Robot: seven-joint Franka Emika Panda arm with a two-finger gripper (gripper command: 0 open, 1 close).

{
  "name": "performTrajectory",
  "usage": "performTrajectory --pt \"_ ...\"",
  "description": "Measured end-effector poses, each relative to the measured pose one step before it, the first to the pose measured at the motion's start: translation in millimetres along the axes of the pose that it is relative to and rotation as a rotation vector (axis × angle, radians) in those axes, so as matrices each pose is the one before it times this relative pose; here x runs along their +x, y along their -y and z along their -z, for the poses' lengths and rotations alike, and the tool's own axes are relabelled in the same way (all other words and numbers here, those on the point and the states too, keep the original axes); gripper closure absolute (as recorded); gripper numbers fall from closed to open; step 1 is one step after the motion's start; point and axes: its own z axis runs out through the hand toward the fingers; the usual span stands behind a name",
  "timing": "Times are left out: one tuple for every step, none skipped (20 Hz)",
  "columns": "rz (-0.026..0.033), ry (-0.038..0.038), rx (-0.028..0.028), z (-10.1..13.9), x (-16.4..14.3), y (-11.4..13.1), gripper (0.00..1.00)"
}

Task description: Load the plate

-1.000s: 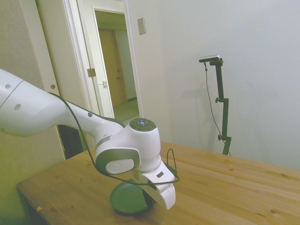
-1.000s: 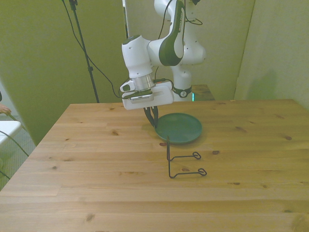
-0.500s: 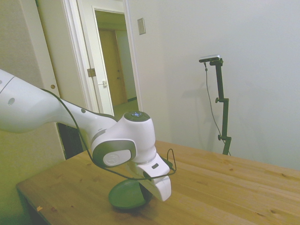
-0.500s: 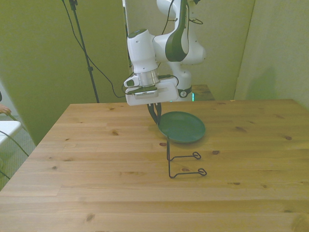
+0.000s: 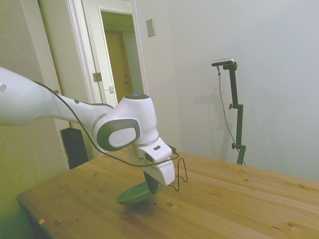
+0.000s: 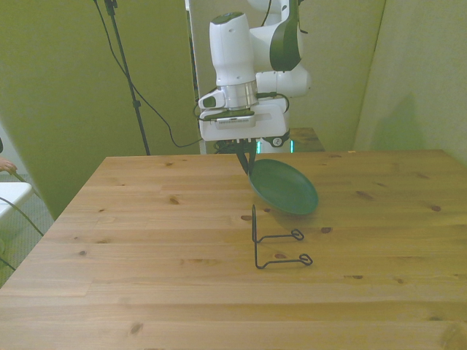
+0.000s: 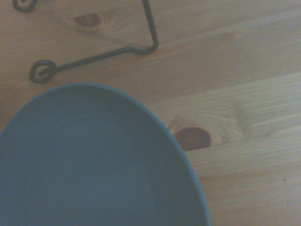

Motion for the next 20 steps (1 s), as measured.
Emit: performTrajectory --pt "0.0013 -0.00034 -0.00689 3.07 -2.35 4.48 1.0" --pt "0.00333 -0.00317 -0.00931 3.74 -2.39 4.94 1.0" --pt "0.00264 -0.00526 -0.00951 3.95 -2.6 4.89 1.0" --pt "0.00024 -0.00097 -0.00673 4.66 -3.38 5.78 1.0" --pt "0.00482 -0.00332 -0.00507 5.26 -4.46 7.05 1.0" --pt "0.00458 -0.00408 -0.00051 6.44 -4.99 7.69 1.0" --pt "0.00678 -0.00569 0.00274 7.1 -5.53 8.17 1.0" --pt "0.00712 -0.01023 0.00155 7.78 -4.96 7.45 1.0" --pt "0.00741 -0.01595 -0.00535 8.34 -5.34 7.68 1.0" --pt "0.0104 -0.01964 -0.01442 9.29 -4.44 7.75 1.0" --pt "0.01021 -0.02661 -0.02166 10.38 -3.62 7.62 1.0" --pt "0.01073 -0.02882 -0.02937 11.31 -3.67 8.07 1.0" --pt "0.01634 -0.02773 -0.02862 10.52 -2.92 7.66 1.0" --pt "0.01483 -0.03586 -0.02941 9.0 -1.85 7.43 1.0" --pt "0.01435 -0.0319 -0.02617 5.87 -0.82 6.24 1.0" --pt "0.01366 -0.02794 -0.02408 3.01 -0.41 6.14 1.0" --pt "0.01466 -0.04156 -0.03216 0.96 0.72 8.08 1.0" --pt "0.00599 -0.03781 -0.0246 -0.99 1.5 7.15 1.0" --pt "0.00426 -0.02725 -0.01651 -1.11 1.24 6.69 1.0" --pt "0.00526 -0.02697 -0.01618 -1.29 1.18 6.24 1.0"
